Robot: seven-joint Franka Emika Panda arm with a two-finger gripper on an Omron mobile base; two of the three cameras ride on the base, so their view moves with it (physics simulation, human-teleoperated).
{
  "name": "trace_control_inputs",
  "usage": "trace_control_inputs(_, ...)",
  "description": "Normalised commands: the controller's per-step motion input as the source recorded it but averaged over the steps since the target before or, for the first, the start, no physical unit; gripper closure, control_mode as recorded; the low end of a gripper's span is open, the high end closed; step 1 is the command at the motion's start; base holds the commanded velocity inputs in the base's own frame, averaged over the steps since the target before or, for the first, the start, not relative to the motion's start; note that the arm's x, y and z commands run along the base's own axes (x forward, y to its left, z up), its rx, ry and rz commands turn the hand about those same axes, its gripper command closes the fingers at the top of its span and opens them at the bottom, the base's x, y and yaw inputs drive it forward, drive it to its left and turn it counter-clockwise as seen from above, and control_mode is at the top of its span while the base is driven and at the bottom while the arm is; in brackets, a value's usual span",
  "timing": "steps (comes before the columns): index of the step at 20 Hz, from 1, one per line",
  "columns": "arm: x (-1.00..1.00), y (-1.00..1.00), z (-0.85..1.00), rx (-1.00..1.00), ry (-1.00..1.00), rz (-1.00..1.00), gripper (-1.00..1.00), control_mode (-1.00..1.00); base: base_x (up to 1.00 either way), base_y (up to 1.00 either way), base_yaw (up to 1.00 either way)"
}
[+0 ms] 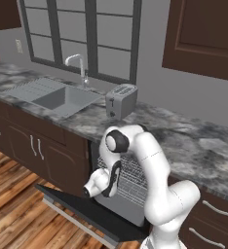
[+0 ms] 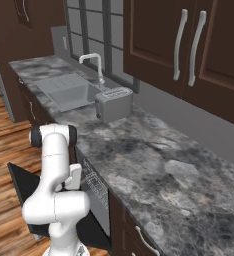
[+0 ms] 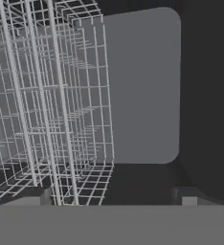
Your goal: Open the dishwasher door and pull out the top rack.
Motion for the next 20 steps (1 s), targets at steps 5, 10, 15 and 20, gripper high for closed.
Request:
trace_control_inputs(5,0.39,-0.05,-0.02,0.00,0.03,0.00,-1.00,-1.00,0.00,0.00,0.00)
trace_control_inputs(10,0.43,-0.09,-0.13,0.00,0.07,0.00,-1.00,-1.00,0.00,0.00,0.00)
trace_control_inputs(15,0.40,-0.06,-0.22,0.00,0.07,0.00,-1.00,-1.00,0.00,0.00,0.00)
trace_control_inputs(20,0.25,0.00,-0.34,0.00,0.05,0.00,-1.00,-1.00,0.00,0.00,0.00)
